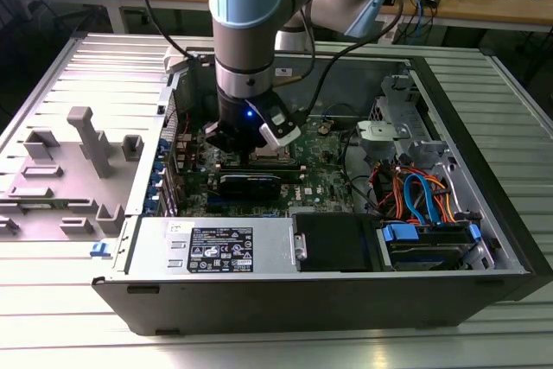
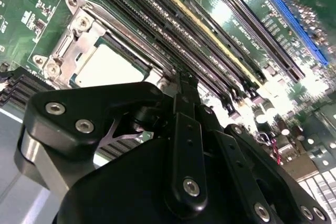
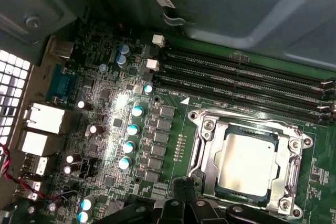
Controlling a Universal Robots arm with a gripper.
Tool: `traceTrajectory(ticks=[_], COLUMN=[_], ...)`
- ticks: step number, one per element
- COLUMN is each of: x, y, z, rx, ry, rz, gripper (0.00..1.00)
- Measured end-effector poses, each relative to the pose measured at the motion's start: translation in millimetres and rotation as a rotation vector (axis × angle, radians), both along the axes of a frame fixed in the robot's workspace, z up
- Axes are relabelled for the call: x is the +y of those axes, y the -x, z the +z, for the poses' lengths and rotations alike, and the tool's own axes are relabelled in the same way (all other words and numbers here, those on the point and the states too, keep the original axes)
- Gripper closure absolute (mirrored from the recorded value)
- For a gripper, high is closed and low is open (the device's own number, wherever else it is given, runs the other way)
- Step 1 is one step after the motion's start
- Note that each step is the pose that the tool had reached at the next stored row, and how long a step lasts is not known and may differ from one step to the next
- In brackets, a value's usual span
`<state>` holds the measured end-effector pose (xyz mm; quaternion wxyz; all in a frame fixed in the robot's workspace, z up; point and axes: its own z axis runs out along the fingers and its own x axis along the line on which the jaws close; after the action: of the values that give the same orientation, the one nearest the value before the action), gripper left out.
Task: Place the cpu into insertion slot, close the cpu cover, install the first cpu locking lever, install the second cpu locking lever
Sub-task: 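Install the second cpu locking lever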
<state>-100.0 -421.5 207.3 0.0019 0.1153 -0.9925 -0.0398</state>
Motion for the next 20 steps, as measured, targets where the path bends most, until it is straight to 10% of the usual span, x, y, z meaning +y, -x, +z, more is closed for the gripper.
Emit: traceTrajectory(ticks=[10,20], x=[0.4,1.1], y=[-0.1,-0.2], z=[8.3,49.4], rx=[-0.0004,-0.0004], ry=[0.0010,0.0009], rz=[0.007,0.013], gripper=[0.89,0.89])
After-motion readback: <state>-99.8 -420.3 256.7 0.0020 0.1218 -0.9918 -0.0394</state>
